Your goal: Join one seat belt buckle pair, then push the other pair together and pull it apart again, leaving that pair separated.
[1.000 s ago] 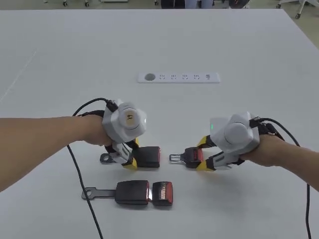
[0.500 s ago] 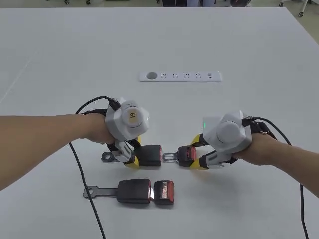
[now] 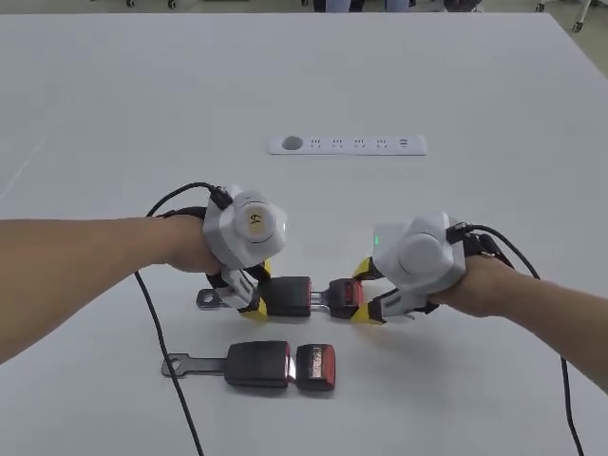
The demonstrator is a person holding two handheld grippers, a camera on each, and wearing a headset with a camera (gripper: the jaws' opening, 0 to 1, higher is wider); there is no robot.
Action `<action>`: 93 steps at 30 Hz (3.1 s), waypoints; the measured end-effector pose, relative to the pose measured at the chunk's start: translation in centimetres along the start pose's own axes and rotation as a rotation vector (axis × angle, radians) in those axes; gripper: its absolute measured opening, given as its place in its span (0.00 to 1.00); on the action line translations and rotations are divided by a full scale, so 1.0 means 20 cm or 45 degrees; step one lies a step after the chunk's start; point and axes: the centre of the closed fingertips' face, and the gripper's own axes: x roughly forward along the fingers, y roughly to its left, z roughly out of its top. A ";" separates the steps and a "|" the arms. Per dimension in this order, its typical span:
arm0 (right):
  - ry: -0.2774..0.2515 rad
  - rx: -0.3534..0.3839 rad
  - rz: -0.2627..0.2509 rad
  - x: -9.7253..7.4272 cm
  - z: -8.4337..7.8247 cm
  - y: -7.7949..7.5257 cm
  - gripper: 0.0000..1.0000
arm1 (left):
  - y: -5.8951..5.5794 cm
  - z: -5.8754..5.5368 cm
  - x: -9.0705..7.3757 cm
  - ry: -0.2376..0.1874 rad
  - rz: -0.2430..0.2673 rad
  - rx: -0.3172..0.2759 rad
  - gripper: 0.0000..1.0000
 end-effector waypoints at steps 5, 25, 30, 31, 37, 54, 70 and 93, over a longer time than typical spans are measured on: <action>-0.006 0.019 0.003 0.00 0.00 0.00 0.30 | 0.00 0.00 -0.01 -0.023 0.002 -0.011 0.31; -0.007 0.043 -0.009 0.01 0.01 -0.01 0.29 | 0.00 0.01 -0.01 -0.036 -0.001 0.003 0.31; -0.005 0.042 -0.010 0.02 0.01 -0.01 0.29 | 0.01 0.00 -0.01 -0.049 -0.001 -0.003 0.31; -0.005 0.042 -0.009 0.02 0.01 -0.01 0.29 | 0.01 0.00 -0.01 -0.050 -0.001 -0.002 0.31; 0.003 0.033 0.004 0.02 0.01 -0.01 0.29 | 0.00 0.00 -0.01 -0.042 -0.004 0.019 0.31; 0.019 0.051 0.002 0.06 0.07 0.00 0.28 | 0.00 0.01 0.00 -0.040 -0.007 0.037 0.30; 0.034 0.098 -0.018 0.07 0.07 0.00 0.27 | -0.01 0.02 0.00 0.008 -0.010 0.082 0.29; 0.054 0.072 -0.002 0.06 0.08 0.00 0.28 | -0.02 0.03 0.00 0.046 -0.007 0.085 0.30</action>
